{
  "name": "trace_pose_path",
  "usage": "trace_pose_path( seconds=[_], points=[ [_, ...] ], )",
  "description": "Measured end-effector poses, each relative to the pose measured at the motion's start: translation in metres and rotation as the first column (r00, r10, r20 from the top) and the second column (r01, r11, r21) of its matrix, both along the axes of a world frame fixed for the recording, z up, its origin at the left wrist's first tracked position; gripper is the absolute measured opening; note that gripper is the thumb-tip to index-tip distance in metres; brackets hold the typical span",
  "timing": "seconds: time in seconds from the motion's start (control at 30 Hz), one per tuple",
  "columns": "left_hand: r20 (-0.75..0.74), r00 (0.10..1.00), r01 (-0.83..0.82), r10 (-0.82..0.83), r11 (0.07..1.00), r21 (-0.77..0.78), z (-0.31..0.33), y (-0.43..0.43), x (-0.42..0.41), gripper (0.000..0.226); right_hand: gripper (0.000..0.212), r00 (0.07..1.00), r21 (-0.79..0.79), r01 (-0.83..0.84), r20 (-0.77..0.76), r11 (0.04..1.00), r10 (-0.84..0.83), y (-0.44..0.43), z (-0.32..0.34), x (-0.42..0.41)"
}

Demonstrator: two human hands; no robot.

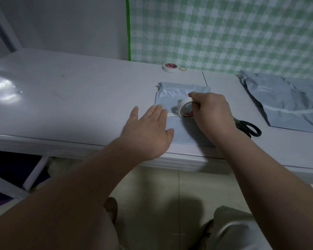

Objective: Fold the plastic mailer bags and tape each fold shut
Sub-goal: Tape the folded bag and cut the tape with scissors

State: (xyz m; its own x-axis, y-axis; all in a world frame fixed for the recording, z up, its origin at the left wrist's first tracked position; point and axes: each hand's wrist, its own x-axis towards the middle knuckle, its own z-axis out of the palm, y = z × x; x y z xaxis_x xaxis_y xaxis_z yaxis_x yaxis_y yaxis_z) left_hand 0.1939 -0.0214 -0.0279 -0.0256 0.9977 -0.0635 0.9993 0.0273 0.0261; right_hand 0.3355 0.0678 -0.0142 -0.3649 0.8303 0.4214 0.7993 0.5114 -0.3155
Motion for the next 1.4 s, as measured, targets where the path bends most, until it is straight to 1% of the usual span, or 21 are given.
trace_pose_path(
  seconds=[0.1,0.2,0.27,0.37,0.57,0.7,0.87,1.0,1.07,1.23,1.33,1.4],
  points=[
    [0.003,1.000,0.005,-0.005,1.000,0.006,0.000,0.000,0.000,0.060,0.031,0.992,0.070,0.003,0.122,0.998,-0.012,-0.003,-0.001,-0.001],
    [0.012,1.000,-0.004,0.004,1.000,0.007,-0.002,0.001,0.000,0.060,0.033,0.984,0.163,0.005,0.177,0.987,-0.035,-0.006,-0.007,-0.003],
    [0.011,1.000,-0.008,0.008,1.000,0.015,-0.003,0.002,-0.001,0.060,0.035,0.982,0.223,0.013,0.180,0.975,-0.055,-0.008,-0.013,-0.006],
    [0.005,1.000,-0.007,0.007,1.000,0.009,-0.003,0.002,-0.001,0.058,0.043,0.991,0.246,0.028,0.117,0.969,-0.058,-0.010,-0.020,-0.007],
    [-0.005,0.999,-0.040,0.040,0.999,-0.005,0.001,0.003,0.010,0.055,0.047,0.993,0.217,0.063,0.089,0.974,-0.084,-0.009,-0.023,-0.004],
    [0.022,0.998,-0.055,0.055,0.998,0.010,-0.001,0.002,0.010,0.055,0.049,0.994,0.130,0.045,0.090,0.991,-0.057,-0.007,-0.025,-0.002],
    [-0.003,0.998,-0.066,0.067,0.991,0.115,-0.005,0.000,0.017,0.055,0.048,0.995,0.118,0.056,0.077,0.991,-0.065,-0.007,-0.025,-0.002],
    [0.079,0.995,-0.068,0.057,0.988,0.137,-0.008,-0.004,0.017,0.057,0.049,0.996,0.115,0.056,0.067,0.992,-0.064,-0.006,-0.027,-0.002],
    [0.090,0.995,-0.049,0.036,0.989,0.138,-0.008,-0.004,0.015,0.058,0.049,0.996,0.111,0.054,0.064,0.992,-0.061,-0.005,-0.027,-0.002],
    [0.047,0.997,0.058,-0.066,0.987,0.148,-0.004,-0.005,0.018,0.054,0.049,0.996,0.129,0.056,0.063,0.990,-0.065,-0.004,-0.027,-0.001],
    [0.014,0.998,0.051,-0.054,0.987,0.153,-0.002,-0.002,0.019,0.054,0.048,0.998,0.112,0.038,0.039,0.993,-0.042,-0.003,-0.029,-0.001],
    [0.003,0.999,0.038,-0.039,0.986,0.161,-0.002,0.000,0.024,0.055,0.048,1.000,0.058,0.016,-0.019,0.998,-0.015,0.000,-0.029,0.001]
  ],
)
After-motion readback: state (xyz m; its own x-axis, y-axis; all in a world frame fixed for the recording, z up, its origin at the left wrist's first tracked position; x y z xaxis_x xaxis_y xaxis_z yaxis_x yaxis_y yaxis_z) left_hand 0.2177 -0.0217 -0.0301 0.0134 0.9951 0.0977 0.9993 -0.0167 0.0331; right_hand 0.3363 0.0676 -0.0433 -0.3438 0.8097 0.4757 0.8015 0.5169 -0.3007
